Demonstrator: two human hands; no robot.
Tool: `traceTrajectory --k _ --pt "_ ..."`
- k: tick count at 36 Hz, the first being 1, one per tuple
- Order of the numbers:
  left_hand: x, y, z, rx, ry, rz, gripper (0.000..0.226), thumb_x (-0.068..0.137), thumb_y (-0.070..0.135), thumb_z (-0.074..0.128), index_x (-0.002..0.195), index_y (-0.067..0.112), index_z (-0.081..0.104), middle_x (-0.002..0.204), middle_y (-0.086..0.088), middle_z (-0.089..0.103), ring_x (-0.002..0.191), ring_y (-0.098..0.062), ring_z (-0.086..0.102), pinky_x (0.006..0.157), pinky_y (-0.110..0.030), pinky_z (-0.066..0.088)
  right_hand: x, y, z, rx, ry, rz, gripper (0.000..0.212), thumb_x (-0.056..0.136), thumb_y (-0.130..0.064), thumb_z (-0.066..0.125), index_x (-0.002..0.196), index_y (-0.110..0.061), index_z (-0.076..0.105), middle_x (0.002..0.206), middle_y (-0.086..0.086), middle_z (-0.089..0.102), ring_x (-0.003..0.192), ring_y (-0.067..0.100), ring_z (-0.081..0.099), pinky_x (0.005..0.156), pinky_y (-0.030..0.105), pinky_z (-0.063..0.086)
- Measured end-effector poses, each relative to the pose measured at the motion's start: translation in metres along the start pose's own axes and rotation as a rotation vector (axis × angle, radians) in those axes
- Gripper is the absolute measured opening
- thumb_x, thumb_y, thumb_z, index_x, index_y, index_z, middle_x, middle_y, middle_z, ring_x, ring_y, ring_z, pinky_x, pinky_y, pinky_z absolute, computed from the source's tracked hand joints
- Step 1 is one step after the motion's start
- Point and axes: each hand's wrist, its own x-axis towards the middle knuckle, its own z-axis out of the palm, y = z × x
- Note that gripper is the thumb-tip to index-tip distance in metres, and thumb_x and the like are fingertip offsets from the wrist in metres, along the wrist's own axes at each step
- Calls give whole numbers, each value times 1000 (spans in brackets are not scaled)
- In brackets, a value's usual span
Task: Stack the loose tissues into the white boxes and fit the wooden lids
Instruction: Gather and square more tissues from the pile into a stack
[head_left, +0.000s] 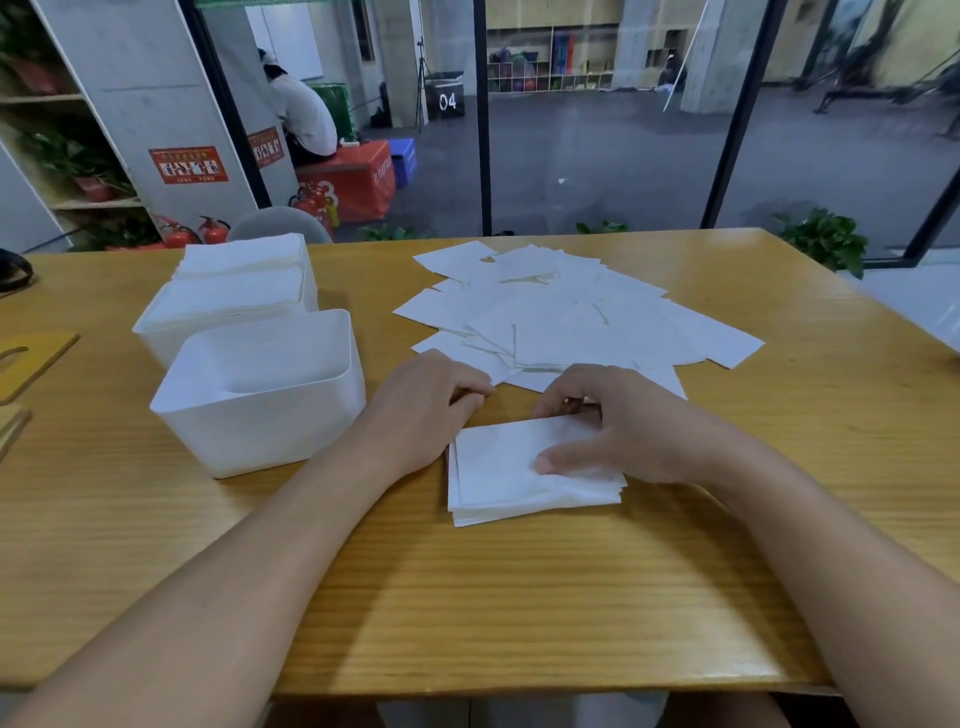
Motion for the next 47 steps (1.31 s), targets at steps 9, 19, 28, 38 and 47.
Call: traceTrajectory --k 9,19,28,38,47 --pt "-4 5 -3 -141 252 8 12 98 26 80 101 38 84 91 29 69 97 11 58 79 -6 40 0 -2 -2 18 76 -15 43 78 -70 85 112 -47 73 114 -27 69 108 -3 65 84 20 48" --pt "-11 19 2 -359 183 152 15 94 26 85 96 40 81 96 21 76 86 -13 67 70 -23 49 2 -8 -4 205 151 -61 31 110 -32 64 140 -37 67 101 -17 77 94 8 71 84 30 56" --pt "-10 21 4 -425 123 206 10 107 33 72 108 35 82 108 20 78 107 -12 69 83 -18 47 5 -8 -5 281 359 -90 10 103 -31 75 95 -31 81 70 -15 68 63 2 57 60 14 44" --pt "-4 9 -10 -408 172 17 43 112 50 58 154 43 55 141 33 61 135 9 53 103 -10 42 0 -10 -15 542 338 -153 18 98 -2 77 101 -19 75 96 19 72 71 27 66 58 35 49" --pt "-4 11 -9 -453 208 34 16 110 39 67 122 36 77 103 11 74 97 -15 66 81 -25 53 1 -7 -16 548 324 -128 16 99 -2 77 102 -18 75 94 5 76 74 32 70 60 34 53"
